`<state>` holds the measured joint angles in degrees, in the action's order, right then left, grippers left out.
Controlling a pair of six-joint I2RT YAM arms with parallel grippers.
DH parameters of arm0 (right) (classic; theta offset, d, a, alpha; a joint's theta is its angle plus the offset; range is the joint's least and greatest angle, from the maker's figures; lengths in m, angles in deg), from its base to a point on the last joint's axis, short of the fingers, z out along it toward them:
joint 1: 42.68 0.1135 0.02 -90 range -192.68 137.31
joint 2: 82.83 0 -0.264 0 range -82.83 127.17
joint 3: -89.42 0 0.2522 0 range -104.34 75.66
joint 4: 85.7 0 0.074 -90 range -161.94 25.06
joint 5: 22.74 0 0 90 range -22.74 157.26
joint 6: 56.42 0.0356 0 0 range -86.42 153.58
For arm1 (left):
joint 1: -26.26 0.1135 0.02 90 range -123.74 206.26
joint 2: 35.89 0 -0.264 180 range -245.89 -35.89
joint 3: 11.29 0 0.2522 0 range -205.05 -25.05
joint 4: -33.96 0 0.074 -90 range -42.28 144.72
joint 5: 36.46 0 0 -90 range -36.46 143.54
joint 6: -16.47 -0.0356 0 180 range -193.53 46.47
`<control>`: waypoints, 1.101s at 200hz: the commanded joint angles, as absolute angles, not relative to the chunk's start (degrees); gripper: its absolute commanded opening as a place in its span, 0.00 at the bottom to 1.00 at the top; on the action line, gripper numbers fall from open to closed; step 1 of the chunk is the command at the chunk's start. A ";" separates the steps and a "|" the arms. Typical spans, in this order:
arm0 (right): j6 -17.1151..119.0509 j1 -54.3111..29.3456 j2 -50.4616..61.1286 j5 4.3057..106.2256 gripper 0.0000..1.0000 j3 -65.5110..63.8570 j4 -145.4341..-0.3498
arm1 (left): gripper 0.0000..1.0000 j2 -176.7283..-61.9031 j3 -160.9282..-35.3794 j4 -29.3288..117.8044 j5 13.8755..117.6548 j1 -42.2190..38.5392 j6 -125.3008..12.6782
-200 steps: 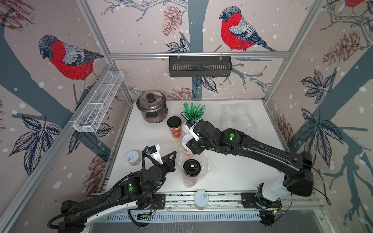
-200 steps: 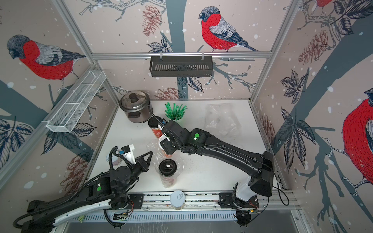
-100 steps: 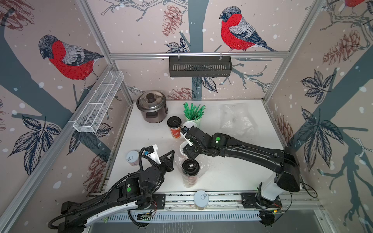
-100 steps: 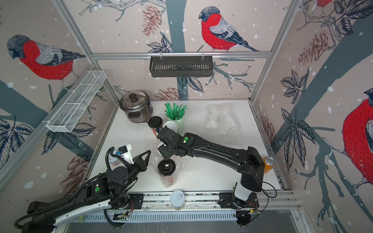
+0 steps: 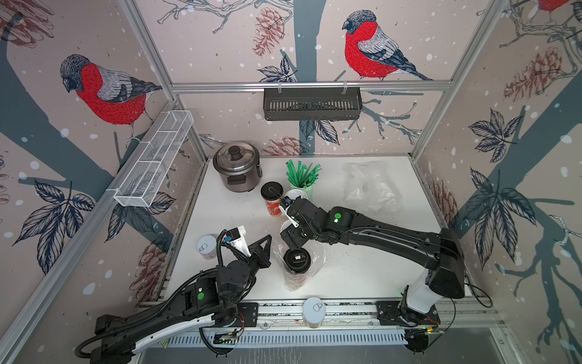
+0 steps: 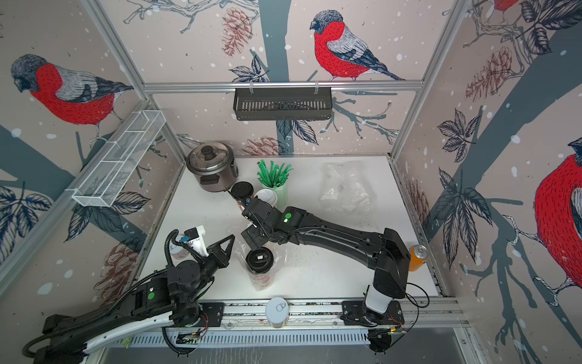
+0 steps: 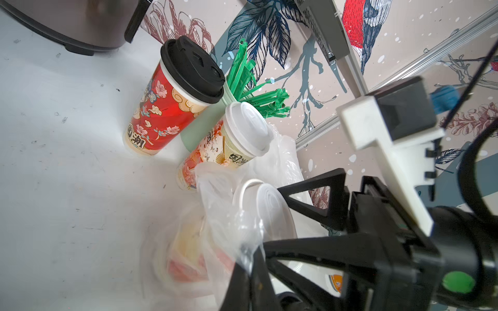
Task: Pack milk tea into plastic carrier bags
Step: Adjust the plastic carrier bag at the center of the board.
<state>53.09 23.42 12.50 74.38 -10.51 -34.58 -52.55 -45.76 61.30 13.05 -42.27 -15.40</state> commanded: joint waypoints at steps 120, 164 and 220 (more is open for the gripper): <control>59.85 20.21 -3.03 68.58 0.67 3.54 -30.69 | 0.00 -53.19 -45.26 60.17 12.58 -42.34 -14.91; 60.22 19.41 -3.69 70.34 0.04 3.21 -32.88 | 0.00 -55.56 -46.50 58.17 13.85 -42.30 -16.28; 61.08 19.44 -10.04 72.79 0.01 3.81 -34.96 | 0.00 -58.34 -51.08 55.87 15.59 -42.30 -20.67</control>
<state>60.35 19.44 -7.63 70.99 2.74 -32.24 -57.62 -49.37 59.49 14.90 -42.27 -17.54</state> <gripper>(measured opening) 0.057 0.048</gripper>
